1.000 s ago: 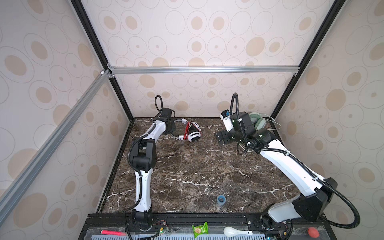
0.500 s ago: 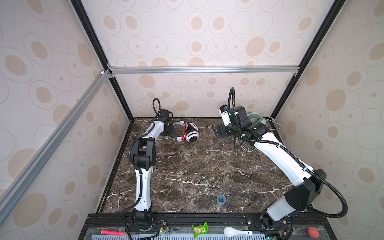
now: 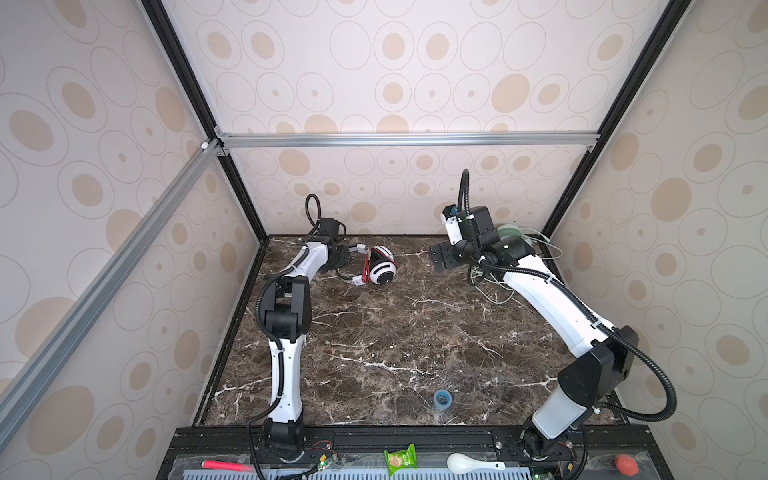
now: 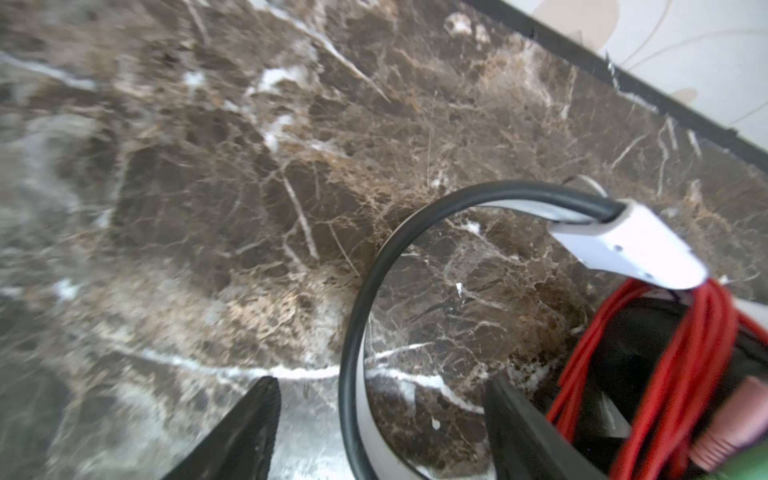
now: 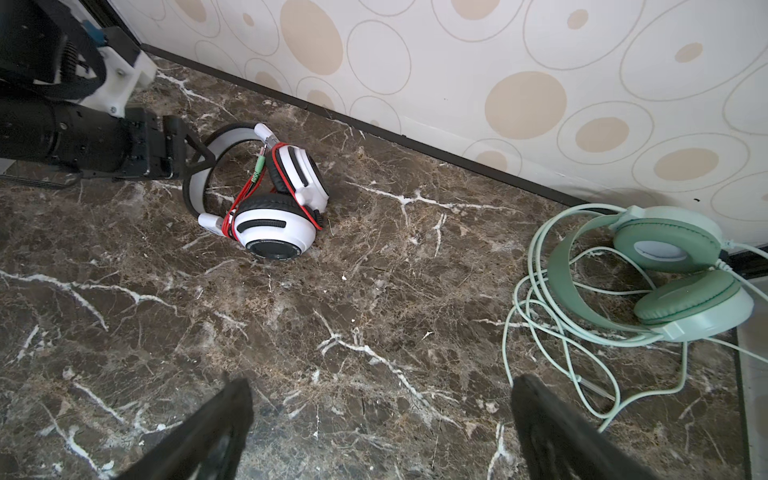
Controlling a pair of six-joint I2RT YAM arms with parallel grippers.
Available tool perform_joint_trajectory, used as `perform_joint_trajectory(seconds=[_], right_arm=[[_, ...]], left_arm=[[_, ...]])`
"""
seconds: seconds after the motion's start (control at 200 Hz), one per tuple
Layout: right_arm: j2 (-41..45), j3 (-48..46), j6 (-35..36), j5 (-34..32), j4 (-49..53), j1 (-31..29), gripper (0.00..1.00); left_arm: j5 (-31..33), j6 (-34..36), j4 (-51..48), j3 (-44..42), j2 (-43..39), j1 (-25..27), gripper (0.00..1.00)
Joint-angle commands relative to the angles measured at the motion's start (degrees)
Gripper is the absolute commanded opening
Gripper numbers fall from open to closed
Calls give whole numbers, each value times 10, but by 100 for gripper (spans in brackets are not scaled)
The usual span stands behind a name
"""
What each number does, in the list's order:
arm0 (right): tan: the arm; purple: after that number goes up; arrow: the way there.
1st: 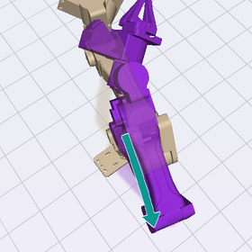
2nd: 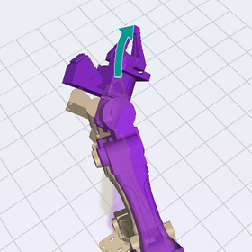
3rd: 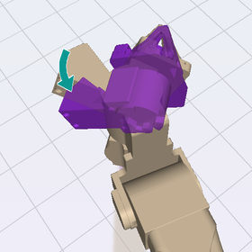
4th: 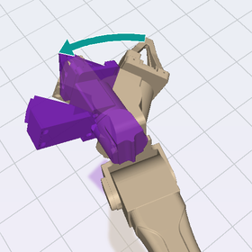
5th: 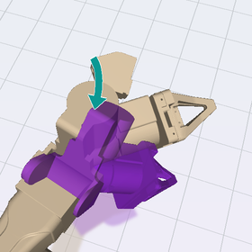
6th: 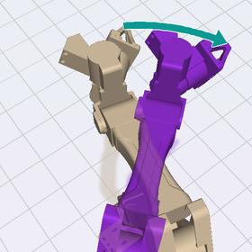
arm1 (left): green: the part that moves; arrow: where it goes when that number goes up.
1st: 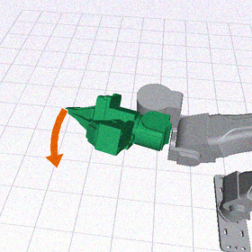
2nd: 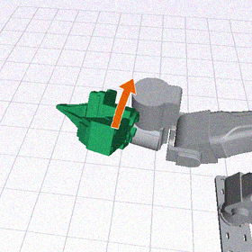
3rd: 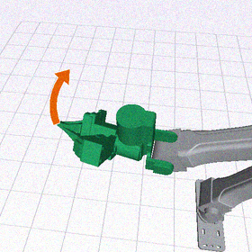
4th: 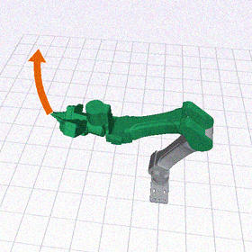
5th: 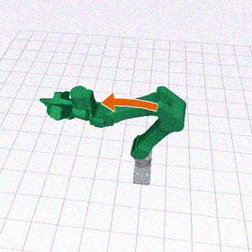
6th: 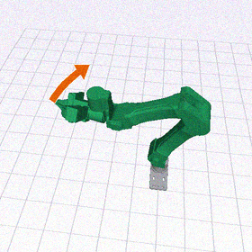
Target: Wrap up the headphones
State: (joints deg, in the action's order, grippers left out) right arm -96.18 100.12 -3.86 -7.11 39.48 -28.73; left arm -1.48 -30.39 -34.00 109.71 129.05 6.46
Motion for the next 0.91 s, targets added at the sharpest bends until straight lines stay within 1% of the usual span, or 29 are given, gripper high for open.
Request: perform_joint_trajectory(seconds=[0.0, 0.115, 0.305, 0.455, 0.485, 0.51, 0.615, 0.665, 0.74, 0.81, 0.9], right_arm=[[-18, 30, -11, 4, 24, 7, 100], [-47, 53, -24, 9, 42, 27, 100], [-127, 126, -63, 28, 98, 78, 100], [-194, 165, -115, 65, 117, 124, 100], [-208, 174, -121, 66, 117, 124, 100], [-220, 183, -126, 67, 121, 143, 99], [-273, 235, -143, 67, 140, 161, 99], [-301, 262, -147, 63, 150, 165, 99], [-342, 307, -157, 61, 168, 174, 99], [-377, 350, -165, 57, 177, 177, 98], [-408, 372, -180, 55, 176, 178, 98]], left_arm=[[39, 28, 0, 1, -56, 8, 86], [40, 40, -3, 3, -71, 32, 90], [27, 68, 33, -4, -95, 104, 93], [-31, 77, 73, -10, -102, 143, 94], [-41, 82, 79, -9, -102, 150, 94], [-51, 87, 84, -8, -102, 156, 93], [-99, 102, 112, -8, -105, 178, 93], [-130, 99, 126, -10, -104, 182, 93], [-161, 85, 143, -16, -103, 186, 93], [-176, 69, 163, -30, -109, 188, 93], [-180, 61, 169, -36, -113, 194, 93]])
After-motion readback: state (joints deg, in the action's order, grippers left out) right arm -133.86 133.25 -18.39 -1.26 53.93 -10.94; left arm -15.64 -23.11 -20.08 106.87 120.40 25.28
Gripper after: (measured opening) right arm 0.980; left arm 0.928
